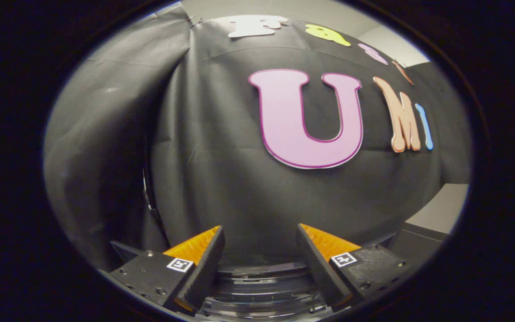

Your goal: Put the clothes into the washing machine and then close the washing machine lid.

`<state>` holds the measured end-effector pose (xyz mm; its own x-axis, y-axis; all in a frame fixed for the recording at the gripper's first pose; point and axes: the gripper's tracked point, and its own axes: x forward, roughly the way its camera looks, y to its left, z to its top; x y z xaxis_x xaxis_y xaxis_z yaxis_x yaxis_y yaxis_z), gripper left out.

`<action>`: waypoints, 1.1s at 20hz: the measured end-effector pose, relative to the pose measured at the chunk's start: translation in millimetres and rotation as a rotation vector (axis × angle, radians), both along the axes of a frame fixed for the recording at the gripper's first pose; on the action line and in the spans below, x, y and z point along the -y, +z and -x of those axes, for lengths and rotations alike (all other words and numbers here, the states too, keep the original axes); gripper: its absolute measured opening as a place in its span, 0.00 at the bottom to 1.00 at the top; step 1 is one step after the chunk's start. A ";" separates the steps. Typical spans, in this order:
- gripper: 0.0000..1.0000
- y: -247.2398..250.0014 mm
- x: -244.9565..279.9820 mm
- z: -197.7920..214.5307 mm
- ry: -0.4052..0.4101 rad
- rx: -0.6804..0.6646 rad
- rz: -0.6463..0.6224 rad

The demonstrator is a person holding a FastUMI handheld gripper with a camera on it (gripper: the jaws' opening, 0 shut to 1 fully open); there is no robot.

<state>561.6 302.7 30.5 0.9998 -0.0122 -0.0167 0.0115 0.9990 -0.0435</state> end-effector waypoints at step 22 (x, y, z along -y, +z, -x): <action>0.97 0.1 7.1 82.7 -0.002 0.020 0.000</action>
